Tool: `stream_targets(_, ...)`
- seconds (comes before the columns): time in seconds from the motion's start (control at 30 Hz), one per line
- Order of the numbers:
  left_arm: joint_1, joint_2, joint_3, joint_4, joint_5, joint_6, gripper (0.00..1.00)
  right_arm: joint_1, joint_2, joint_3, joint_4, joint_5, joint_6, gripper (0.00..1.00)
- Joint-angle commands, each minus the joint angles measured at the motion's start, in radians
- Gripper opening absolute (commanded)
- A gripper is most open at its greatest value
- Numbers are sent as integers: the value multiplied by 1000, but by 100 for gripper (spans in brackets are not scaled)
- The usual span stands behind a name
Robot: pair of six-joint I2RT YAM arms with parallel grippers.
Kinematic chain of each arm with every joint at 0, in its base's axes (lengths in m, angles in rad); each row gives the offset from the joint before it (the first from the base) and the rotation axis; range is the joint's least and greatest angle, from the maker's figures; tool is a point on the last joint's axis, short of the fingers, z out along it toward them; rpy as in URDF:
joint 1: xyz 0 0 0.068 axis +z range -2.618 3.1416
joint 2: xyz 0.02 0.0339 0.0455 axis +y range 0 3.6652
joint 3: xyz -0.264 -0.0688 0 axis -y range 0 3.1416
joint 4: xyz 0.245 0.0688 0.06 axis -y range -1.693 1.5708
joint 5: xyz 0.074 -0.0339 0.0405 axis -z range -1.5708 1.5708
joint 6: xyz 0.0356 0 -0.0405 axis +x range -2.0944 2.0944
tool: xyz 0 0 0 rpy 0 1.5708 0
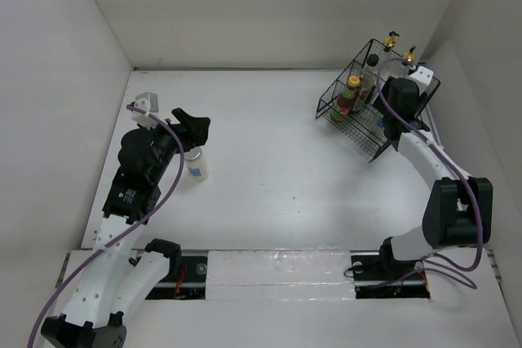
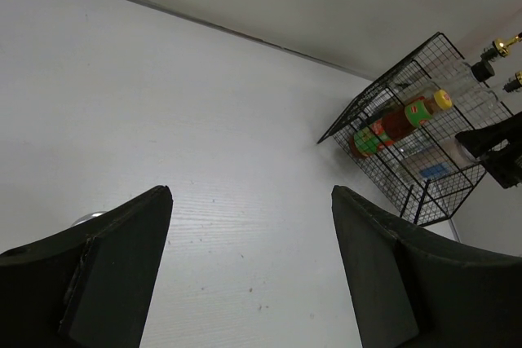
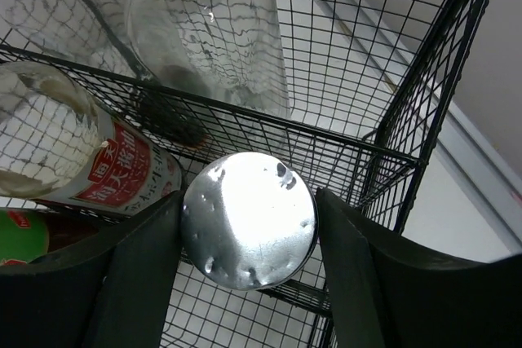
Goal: Organize the condiment bottles
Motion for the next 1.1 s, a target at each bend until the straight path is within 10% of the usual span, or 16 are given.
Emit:
stream_targets(0.0,-3,-5,2,52,15,15,75,7,-29,86,38,-13,42,69)
stream_targets(0.2,-3,-5,2,52,15,15,75,25,-146,96,18,-13,33,95)
stream_targets(0.43,-3,-5,11,41,-22,15,75,165,-288,109,-12,-290,-43,98)
stream_targets(0.53,-3,-28,30,31,-59,6,77,319,-282,51,76,-548,-79,83)
stream_targets(0.63,-3,-52,40,11,-96,-5,80,525,-120,61,153,-680,-141,33)
stream_targets(0.87,-3,-121,59,-34,-226,-39,97,869,284,285,163,-639,-246,98)
stream_targets(1.07,-3,-181,79,-45,-307,-48,100,959,467,394,231,-610,-269,100)
